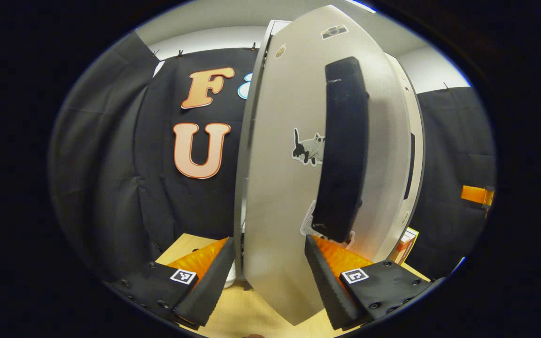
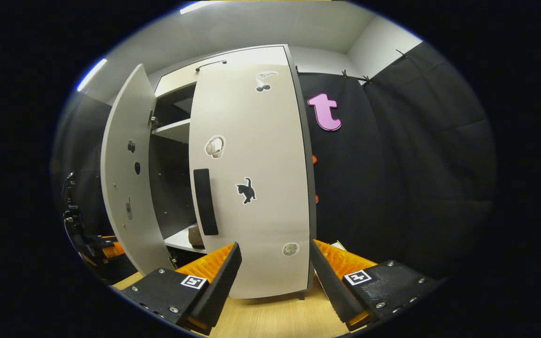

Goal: Grab one shoe with the right hand and put it into the shoe cabinet, grab the other shoe with the left hand and put it into the shoe cabinet; then close the right door with the right hand and the left door with the left hand.

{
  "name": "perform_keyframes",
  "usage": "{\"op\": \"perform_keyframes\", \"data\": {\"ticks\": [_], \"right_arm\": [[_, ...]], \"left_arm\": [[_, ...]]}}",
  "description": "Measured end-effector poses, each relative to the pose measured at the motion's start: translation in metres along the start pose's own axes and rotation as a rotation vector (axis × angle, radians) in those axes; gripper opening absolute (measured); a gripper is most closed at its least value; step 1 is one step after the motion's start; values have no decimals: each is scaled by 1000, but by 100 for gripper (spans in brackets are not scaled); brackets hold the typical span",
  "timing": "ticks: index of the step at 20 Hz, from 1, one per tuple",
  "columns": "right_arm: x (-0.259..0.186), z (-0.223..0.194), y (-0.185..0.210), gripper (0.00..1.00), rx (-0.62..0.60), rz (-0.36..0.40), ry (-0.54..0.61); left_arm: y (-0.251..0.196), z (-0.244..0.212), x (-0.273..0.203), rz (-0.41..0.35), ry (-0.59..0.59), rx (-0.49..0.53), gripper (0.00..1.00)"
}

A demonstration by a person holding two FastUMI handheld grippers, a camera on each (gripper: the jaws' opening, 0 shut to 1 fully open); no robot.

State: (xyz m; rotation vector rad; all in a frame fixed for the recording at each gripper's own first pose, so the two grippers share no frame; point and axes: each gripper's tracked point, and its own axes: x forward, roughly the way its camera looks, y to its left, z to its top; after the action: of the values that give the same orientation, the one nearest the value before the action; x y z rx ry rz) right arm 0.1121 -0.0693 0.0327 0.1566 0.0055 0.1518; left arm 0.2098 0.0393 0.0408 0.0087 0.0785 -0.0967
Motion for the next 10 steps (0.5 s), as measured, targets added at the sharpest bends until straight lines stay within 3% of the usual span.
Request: {"op": "perform_keyframes", "data": {"ticks": [4,8,10], "right_arm": [[5,16,-20,91,-2,1,-29],[13,20,-44,91,-6,-17,-37],[15,17,-54,91,-16,-25,-31]], "left_arm": [[-34,-3,36,-31,8,-13,99],[-42,-10,72,27,18,24,94],[-41,-11,75,47,7,17,97]]}}
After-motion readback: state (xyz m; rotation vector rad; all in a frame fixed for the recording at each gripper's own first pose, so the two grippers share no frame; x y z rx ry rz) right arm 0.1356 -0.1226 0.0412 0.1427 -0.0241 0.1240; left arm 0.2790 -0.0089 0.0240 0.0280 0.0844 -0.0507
